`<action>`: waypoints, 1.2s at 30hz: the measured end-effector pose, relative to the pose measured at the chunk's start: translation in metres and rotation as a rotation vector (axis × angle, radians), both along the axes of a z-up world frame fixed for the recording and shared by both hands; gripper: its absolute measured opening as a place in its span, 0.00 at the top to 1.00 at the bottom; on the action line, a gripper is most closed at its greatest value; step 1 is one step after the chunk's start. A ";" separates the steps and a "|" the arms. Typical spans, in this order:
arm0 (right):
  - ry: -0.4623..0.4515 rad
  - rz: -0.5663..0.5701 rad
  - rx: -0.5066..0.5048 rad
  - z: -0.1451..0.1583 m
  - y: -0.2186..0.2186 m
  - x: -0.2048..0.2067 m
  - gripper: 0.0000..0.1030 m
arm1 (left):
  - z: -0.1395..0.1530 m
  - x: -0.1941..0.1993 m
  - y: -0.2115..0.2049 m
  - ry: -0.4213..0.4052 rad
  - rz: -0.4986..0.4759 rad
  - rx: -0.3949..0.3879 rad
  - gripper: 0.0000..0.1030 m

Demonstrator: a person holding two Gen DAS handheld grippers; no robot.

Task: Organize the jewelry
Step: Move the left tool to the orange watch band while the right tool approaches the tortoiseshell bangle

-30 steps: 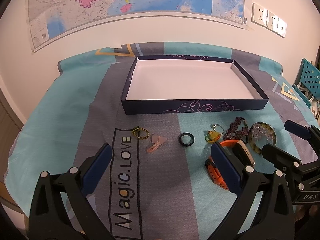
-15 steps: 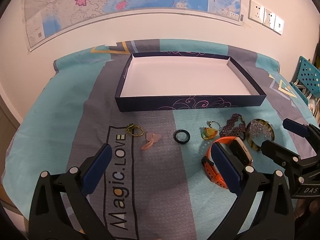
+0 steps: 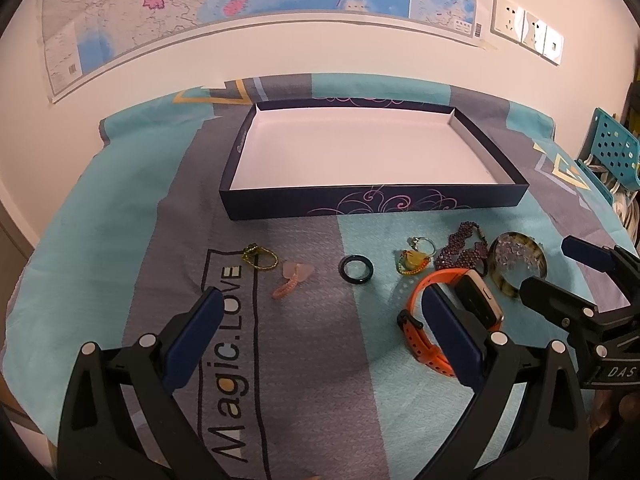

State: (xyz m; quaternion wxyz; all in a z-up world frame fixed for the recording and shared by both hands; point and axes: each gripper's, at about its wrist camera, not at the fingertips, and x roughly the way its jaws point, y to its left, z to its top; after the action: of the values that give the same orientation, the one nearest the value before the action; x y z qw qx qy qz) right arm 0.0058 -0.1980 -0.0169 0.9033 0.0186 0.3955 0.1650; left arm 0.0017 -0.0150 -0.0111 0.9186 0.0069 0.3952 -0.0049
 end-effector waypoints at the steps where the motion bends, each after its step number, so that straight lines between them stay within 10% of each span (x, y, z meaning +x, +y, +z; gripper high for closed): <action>1: 0.001 -0.001 0.000 0.000 0.000 0.000 0.06 | 0.000 0.000 0.000 0.001 -0.001 0.000 0.05; 12: 0.020 0.005 0.017 -0.003 -0.006 0.000 0.07 | -0.004 0.002 -0.003 0.018 -0.032 -0.014 0.05; 31: 0.155 -0.031 0.143 -0.021 -0.035 0.011 0.87 | -0.024 0.013 -0.029 0.108 -0.237 -0.044 0.48; 36: 0.132 -0.012 0.147 -0.017 -0.036 0.011 0.95 | -0.024 0.013 -0.032 0.102 -0.260 -0.043 0.62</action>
State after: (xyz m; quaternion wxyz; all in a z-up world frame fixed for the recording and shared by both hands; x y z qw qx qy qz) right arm 0.0166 -0.2340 -0.0342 0.8725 0.0980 0.4408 0.1866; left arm 0.0149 -0.0472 -0.0351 0.8888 0.0383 0.4370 -0.1327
